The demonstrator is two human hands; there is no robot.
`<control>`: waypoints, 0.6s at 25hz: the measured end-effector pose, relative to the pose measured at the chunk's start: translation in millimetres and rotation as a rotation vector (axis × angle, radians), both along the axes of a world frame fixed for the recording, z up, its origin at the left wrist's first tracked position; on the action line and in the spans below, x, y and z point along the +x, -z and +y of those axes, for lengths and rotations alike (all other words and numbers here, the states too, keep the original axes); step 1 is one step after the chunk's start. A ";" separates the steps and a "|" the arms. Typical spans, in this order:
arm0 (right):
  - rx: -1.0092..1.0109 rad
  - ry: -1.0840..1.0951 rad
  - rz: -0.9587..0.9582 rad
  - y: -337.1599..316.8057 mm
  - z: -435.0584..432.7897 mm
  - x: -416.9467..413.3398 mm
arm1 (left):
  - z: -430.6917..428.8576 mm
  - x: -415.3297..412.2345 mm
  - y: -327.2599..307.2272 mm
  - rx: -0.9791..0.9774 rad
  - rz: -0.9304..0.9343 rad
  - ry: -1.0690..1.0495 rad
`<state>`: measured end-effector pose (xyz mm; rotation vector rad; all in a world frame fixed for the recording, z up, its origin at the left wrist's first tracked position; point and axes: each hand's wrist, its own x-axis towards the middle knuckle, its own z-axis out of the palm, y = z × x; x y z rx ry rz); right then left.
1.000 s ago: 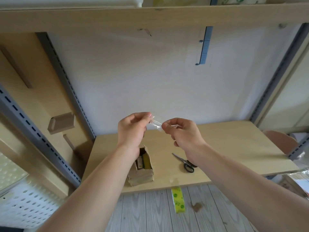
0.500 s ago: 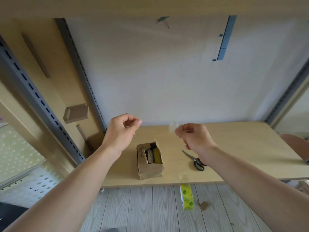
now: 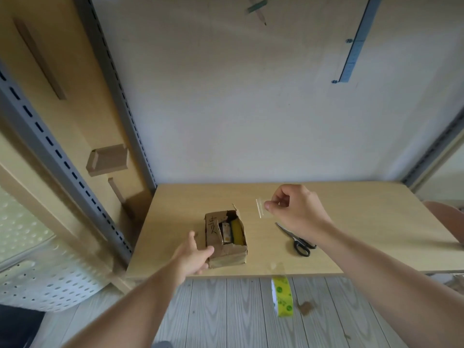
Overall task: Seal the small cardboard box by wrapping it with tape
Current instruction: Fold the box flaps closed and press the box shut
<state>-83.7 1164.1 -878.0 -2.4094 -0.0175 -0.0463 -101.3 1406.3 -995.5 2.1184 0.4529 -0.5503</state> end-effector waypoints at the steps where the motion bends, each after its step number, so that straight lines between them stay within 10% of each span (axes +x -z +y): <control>1: -0.018 0.005 -0.005 2.7 -1.8 1.6 | -5.5 -2.3 8.9 -0.126 0.071 -0.092; 9: -0.088 0.012 0.049 18.4 -23.8 8.3 | -68.0 4.7 9.7 -0.472 0.309 -0.142; 15: -0.098 -0.011 0.054 25.9 -29.3 9.6 | -69.1 20.9 15.7 0.419 -0.260 -0.008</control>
